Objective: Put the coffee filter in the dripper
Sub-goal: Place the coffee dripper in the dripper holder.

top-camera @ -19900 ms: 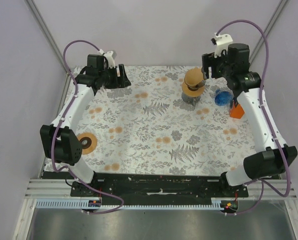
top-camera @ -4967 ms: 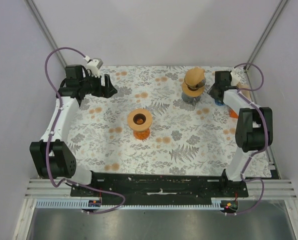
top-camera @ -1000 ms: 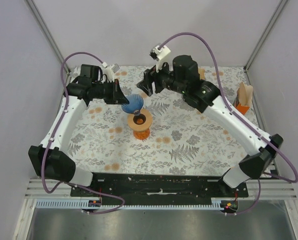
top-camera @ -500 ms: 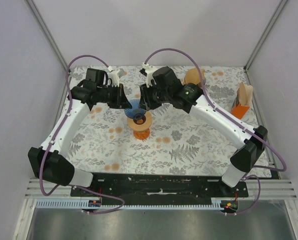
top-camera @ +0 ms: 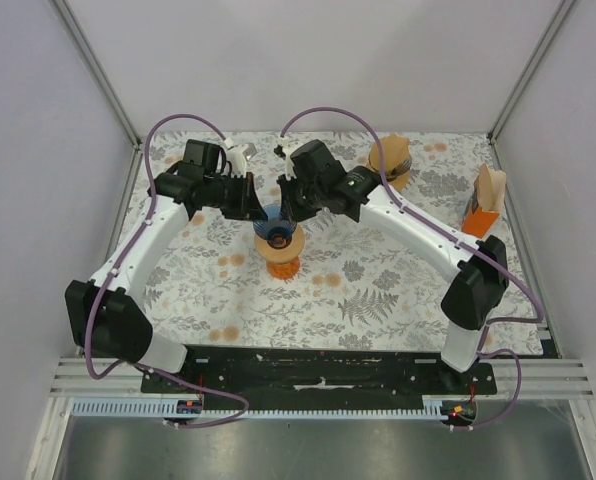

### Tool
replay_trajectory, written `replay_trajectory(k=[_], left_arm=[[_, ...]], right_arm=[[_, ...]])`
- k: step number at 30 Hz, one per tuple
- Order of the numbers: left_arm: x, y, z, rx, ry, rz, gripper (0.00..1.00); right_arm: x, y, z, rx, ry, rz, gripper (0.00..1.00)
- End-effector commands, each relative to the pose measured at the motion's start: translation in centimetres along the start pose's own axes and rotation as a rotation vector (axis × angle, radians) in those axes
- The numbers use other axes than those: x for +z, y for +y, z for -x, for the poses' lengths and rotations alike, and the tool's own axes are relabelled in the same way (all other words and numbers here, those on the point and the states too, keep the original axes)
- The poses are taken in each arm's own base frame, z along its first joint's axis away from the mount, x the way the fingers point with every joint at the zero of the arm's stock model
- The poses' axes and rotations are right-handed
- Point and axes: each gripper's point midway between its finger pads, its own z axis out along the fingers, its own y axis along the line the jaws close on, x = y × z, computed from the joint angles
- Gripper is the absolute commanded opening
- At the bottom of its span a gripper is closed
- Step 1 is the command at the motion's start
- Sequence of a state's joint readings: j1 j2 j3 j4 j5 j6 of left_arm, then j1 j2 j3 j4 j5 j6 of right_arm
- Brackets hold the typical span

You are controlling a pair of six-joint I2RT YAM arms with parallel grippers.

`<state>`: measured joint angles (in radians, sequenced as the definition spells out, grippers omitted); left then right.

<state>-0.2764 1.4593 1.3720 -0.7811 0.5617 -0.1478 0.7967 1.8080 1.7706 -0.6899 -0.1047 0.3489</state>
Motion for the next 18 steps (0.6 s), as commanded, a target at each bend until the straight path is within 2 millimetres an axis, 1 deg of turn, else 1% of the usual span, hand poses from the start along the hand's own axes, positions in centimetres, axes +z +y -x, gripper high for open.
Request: replay_trajectory(k=[1,4,9,11,14,15,18], left_arm=[[-0.5,-1.2,2.8,0.059,-0.096,-0.051,0.02],[0.1,-0.7,2.3,0.048,-0.083,-0.043,0.02],[1.1,0.2,0.8,0.025,-0.059,-0.041,0.02],[1.4,0.8,0.2,0.032,-0.052,-0.02,0.02],[1.8,1.8,-0.3,0.042,-0.046,0.007,0.02],[2.0,1.8,-0.5,0.052,-0.043,0.002,0.02],[2.6,2.5,-1.6,0.053,-0.026,0.007,0.02]], right_arm=[[0.2,-2.2,0.1,0.019,0.02,-0.07,0.0],[0.7,-2.6,-0.2,0.009,0.029,-0.081,0.0],[1.5,-3.5,-1.1,-0.005,0.062,-0.099,0.0],[2.2,-3.9,-1.5,-0.025,0.069,-0.096,0.0],[3.9,-4.2,-2.6,-0.053,0.07,-0.069,0.0],[4.4,-4.4,-3.0,-0.059,0.079,-0.072,0.0],[5.2,-5.3,-3.8,-0.071,0.088,-0.101,0.0]])
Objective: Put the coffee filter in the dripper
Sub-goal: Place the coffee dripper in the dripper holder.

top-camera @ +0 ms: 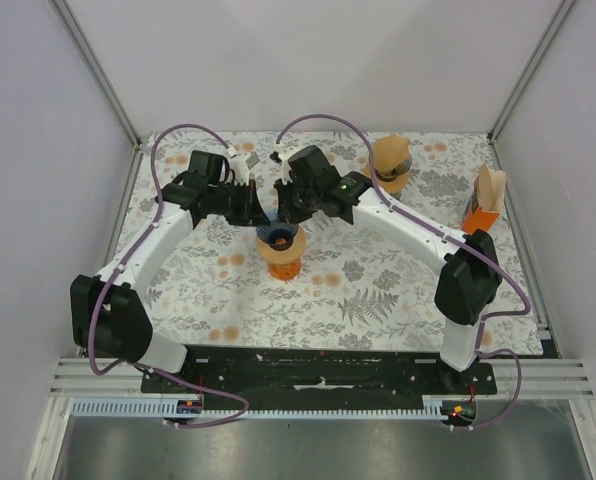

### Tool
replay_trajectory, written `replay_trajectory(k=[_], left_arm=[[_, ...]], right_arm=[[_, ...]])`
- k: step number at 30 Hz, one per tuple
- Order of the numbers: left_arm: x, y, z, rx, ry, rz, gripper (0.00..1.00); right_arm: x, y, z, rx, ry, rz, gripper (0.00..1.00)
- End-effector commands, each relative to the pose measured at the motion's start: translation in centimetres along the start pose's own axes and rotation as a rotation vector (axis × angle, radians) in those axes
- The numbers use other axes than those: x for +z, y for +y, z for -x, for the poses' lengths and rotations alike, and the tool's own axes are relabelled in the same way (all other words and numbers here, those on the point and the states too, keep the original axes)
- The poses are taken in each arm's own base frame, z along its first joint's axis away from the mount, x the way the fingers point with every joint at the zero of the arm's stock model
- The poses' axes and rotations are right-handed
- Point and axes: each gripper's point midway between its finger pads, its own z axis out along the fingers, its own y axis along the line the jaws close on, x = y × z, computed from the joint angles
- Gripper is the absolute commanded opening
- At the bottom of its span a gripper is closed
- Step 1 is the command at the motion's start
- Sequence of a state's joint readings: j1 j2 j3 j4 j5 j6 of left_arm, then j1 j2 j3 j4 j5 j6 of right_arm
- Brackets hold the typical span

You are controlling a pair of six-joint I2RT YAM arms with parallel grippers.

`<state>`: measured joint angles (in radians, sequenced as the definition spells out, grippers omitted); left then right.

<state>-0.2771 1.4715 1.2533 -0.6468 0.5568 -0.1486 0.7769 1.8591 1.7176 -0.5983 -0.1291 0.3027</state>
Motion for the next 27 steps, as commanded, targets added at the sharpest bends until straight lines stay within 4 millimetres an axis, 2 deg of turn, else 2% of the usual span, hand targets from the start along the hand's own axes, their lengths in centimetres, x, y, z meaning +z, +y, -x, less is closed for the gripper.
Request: replay_trajectory(k=[1,6,13,18,20,22,27], left_arm=[[0.4,0.9,-0.7,0.051,-0.017,0.006,0.02],[0.6,2.5,-1.4,0.063,-0.011,0.059,0.02],[0.3,1.7,-1.0,0.126,-0.005,0.039,0.02],[1.3,3.4,-3.5,0.114,0.043,0.076,0.02],[1.4,3.8,-4.1,0.103,0.054,0.08,0.02],[1.4,3.7,-3.8,0.101,0.049,0.071,0.02],[1.3,2.9,-3.1,0.099,0.039,0.027,0.02]], right_arm=[[2.3,-4.0,-3.1,-0.042,0.08,-0.112,0.0],[2.9,-5.6,-5.5,-0.074,0.075,-0.149,0.0],[3.4,-5.8,-7.8,-0.117,0.055,-0.099,0.0],[4.2,-6.4,-9.4,-0.134,0.095,-0.099,0.0],[4.1,-6.4,-9.0,-0.133,0.084,-0.099,0.0],[3.6,-6.1,-7.8,-0.129,0.062,-0.09,0.0],[1.9,-4.9,-3.7,-0.18,-0.013,-0.079,0.02]])
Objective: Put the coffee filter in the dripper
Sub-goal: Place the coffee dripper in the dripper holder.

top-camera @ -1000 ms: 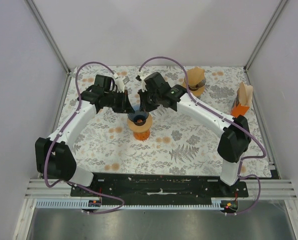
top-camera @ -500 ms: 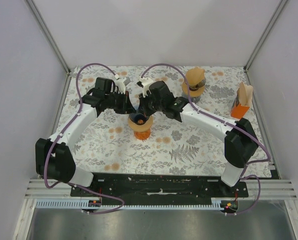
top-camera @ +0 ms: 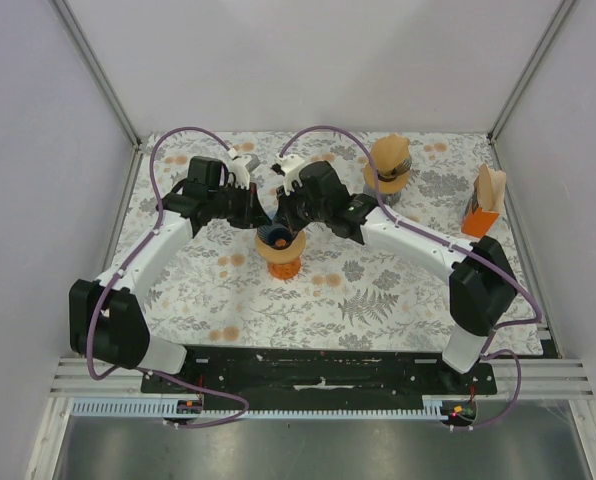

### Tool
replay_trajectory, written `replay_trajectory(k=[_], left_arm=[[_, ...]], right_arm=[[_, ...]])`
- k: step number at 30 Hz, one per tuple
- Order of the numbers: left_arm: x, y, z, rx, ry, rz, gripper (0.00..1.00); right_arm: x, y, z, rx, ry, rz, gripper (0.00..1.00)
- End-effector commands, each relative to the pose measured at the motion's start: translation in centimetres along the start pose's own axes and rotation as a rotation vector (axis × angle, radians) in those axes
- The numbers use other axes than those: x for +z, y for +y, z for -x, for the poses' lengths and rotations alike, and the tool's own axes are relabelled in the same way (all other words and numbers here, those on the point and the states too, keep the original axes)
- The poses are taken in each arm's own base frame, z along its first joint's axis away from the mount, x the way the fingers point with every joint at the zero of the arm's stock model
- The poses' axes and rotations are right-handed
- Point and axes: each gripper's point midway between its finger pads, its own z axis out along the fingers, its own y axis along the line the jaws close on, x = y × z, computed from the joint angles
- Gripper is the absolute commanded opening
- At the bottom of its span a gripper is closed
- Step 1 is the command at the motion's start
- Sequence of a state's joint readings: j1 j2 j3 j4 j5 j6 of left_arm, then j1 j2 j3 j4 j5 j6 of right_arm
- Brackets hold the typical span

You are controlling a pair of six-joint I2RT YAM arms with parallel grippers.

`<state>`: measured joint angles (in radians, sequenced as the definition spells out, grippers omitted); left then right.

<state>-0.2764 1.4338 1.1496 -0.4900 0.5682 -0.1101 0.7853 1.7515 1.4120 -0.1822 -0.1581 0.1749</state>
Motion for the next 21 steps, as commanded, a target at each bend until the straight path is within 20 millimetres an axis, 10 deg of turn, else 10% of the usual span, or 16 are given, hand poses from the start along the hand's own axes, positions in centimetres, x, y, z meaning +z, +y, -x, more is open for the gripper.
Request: replay_trajectory(k=[1,6,13,21], left_arm=[[0.1,2.2,-3.7,0.012,0.121,0.042,0.02],[-0.7,1.3,-1.7,0.021,0.088,0.015,0.03],[-3.0,-2.2,3.8,0.107,0.025,-0.105,0.41],[-4.0,-3.0,4.9,0.152,0.016,-0.126,0.61]], right_arm=[[-0.6,-4.5,-4.1,-0.031,0.196,-0.146,0.04],[-1.4,-4.1,-1.6,-0.042,0.149,-0.102,0.23],[-4.3,-3.8,4.5,-0.07,0.016,-0.063,0.5],[-12.2,-5.7,11.8,-0.047,-0.198,-0.075,0.67]])
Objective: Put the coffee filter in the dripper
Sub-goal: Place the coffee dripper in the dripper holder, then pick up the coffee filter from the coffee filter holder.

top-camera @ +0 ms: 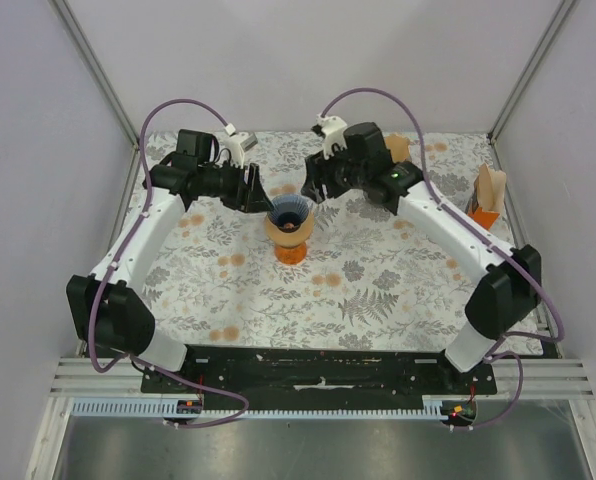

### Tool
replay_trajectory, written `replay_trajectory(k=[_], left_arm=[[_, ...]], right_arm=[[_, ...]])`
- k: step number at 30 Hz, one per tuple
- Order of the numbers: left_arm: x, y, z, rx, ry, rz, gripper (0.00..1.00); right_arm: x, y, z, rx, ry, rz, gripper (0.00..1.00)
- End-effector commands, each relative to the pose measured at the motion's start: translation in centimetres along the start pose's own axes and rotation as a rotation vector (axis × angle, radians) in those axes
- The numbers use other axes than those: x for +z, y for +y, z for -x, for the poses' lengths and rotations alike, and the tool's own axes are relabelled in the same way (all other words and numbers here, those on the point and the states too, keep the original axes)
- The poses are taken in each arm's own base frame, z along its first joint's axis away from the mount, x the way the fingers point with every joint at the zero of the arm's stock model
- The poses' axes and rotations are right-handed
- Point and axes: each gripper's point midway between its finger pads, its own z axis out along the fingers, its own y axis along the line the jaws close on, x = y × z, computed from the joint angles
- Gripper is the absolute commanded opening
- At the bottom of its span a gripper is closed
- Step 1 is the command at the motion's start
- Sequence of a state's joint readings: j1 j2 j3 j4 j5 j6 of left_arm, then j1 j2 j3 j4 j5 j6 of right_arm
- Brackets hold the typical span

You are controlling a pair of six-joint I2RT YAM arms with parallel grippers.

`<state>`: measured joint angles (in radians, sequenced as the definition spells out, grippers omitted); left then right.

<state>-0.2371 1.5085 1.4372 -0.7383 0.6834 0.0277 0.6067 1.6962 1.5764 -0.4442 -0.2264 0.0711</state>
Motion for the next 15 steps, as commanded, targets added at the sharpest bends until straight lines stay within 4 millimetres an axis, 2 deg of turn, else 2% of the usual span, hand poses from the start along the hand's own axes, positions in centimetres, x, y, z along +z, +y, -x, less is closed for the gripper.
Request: replay_trajectory(k=[1,4,7,9,11,13,15], left_arm=[[-0.8,-0.8,0.5,0.059,0.001,-0.039,0.61],[-0.5,-0.7,0.7,0.053,0.004,-0.042,0.62],[-1.0,-0.8,1.5,0.063,-0.013,-0.038,0.63],[-1.5,-0.6,2.0,0.068,-0.02,-0.025,0.64],[-1.9,-0.2,2.4,0.067,-0.029,-0.003,0.64],[-2.0,0.5,2.5,0.068,-0.031,0.033,0.64],[-2.2,1.1,2.4,0.067,-0.03,0.068,0.64]], right_arm=[[-7.3,0.2,7.8,-0.043,-0.23,0.016,0.67],[-8.8,0.0,9.0,-0.063,-0.255,0.023,0.7],[-11.3,-2.2,10.5,-0.034,-0.289,-0.06,0.71],[-13.7,-5.7,11.1,0.017,-0.325,-0.167,0.73],[-16.4,-10.1,10.6,0.09,-0.337,-0.318,0.73],[-19.0,-15.2,8.9,0.201,-0.326,-0.488,0.7],[-21.4,-19.8,6.3,0.313,-0.305,-0.637,0.68]])
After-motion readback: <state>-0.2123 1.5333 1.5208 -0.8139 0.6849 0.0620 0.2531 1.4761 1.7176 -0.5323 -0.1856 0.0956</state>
